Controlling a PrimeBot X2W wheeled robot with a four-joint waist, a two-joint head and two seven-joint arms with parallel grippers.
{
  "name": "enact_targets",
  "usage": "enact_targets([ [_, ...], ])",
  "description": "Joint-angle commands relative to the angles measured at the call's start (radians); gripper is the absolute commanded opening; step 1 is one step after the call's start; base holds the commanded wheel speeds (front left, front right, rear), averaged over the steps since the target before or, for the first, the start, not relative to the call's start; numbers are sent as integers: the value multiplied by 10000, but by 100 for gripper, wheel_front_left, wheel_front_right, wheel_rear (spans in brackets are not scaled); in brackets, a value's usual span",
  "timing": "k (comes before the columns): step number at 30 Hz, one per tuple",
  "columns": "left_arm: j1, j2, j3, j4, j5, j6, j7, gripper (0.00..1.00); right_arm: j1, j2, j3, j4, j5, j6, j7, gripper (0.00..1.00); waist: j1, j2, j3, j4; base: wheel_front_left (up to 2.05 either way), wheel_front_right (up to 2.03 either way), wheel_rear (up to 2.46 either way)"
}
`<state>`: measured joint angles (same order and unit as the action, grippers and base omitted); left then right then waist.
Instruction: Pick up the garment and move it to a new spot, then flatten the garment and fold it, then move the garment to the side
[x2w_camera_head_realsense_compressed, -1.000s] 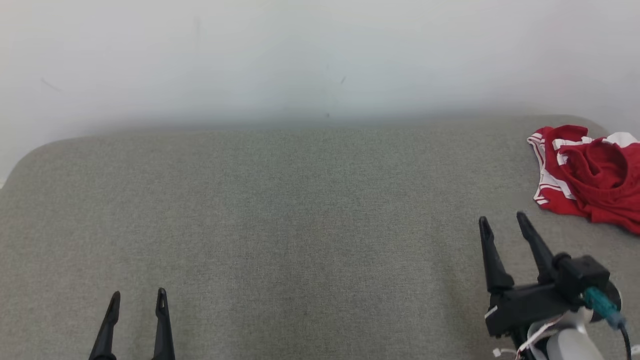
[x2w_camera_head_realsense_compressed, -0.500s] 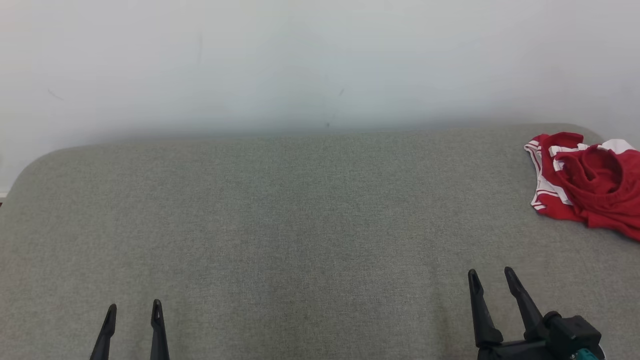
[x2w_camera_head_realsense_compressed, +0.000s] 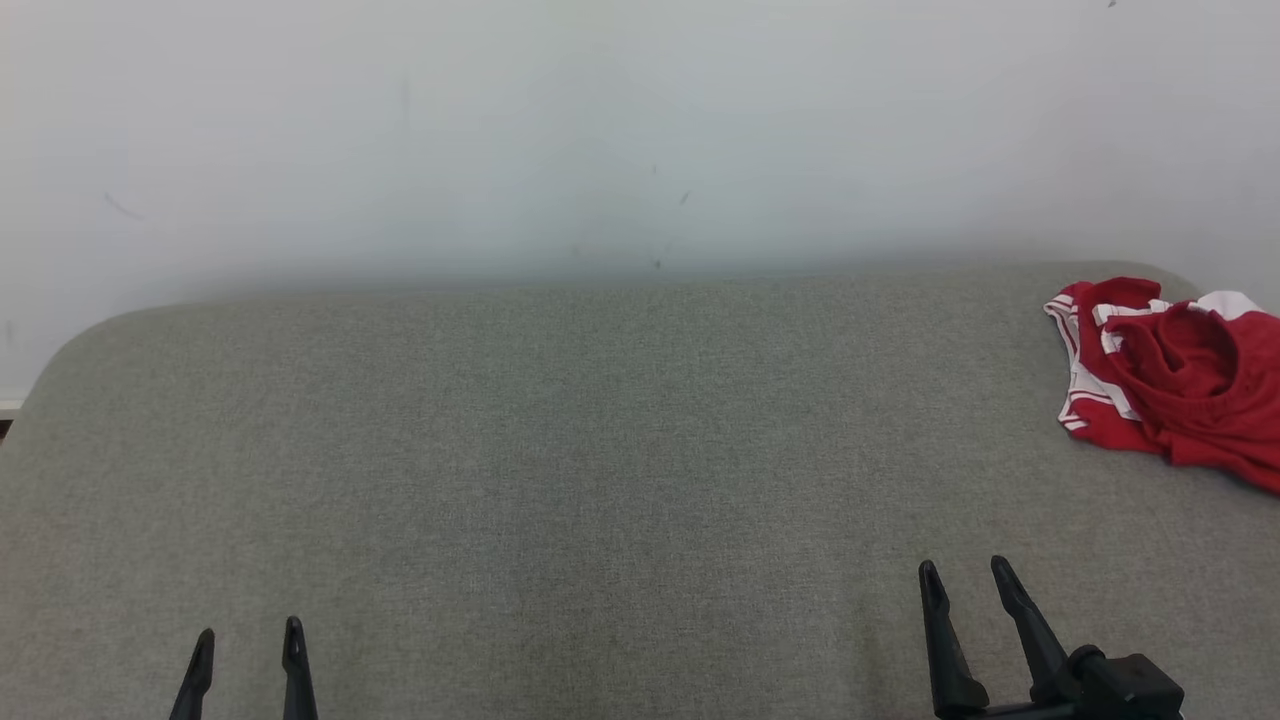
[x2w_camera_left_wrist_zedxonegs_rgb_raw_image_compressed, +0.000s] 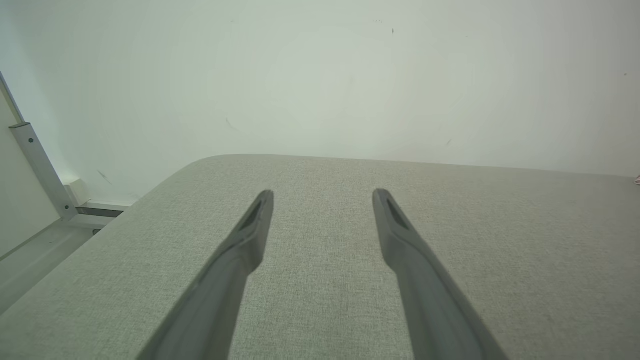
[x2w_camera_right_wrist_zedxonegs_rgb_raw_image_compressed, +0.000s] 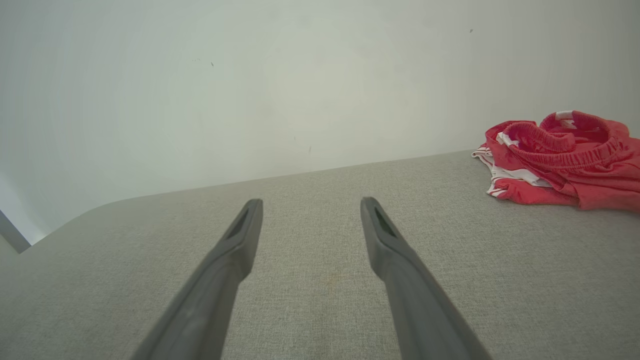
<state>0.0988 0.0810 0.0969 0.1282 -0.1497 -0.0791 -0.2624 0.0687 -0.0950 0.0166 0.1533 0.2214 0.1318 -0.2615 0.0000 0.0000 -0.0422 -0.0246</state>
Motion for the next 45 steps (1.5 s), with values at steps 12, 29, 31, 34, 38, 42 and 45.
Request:
enact_targets([
  [12, 70, 27, 36, 174, 74, -29, -28, 100, 76, 34, 2, -17, -120, -31, -41, 100, 0, 0, 27, 17, 0, 0, 0],
  [29, -163, -84, 110, 674, -624, -26, 322, 0, 50, 32, -48, 311, 661, -1, 220, 0, 0, 0, 91, 11, 0, 0, 0],
  [31, -197, -87, 119, 687, -831, -34, 382, 0, 22, 34, -63, 320, 861, -1, 269, 0, 0, 0, 94, 13, 0, 0, 0],
  [34, -271, -96, 111, 694, -1438, -56, 524, 0, -63, 39, -107, 347, 1440, -1, 413, 0, 0, 0, 103, 19, 0, 0, 0],
  [38, -351, -108, 81, 685, -2211, -81, 682, 0, -171, 50, -161, 380, 2173, -2, 593, 0, 0, 0, 115, 27, 0, 0, 0],
  [42, -436, -119, 63, 687, -2935, -107, 837, 0, -270, 62, -216, 410, 2865, -3, 767, 0, 0, 0, 127, 34, 0, 0, 0],
  [45, -503, -127, 57, 696, -3461, -127, 959, 0, -340, 72, -254, 431, 3367, -3, 889, 0, 0, 0, 136, 40, 0, 0, 0],
])
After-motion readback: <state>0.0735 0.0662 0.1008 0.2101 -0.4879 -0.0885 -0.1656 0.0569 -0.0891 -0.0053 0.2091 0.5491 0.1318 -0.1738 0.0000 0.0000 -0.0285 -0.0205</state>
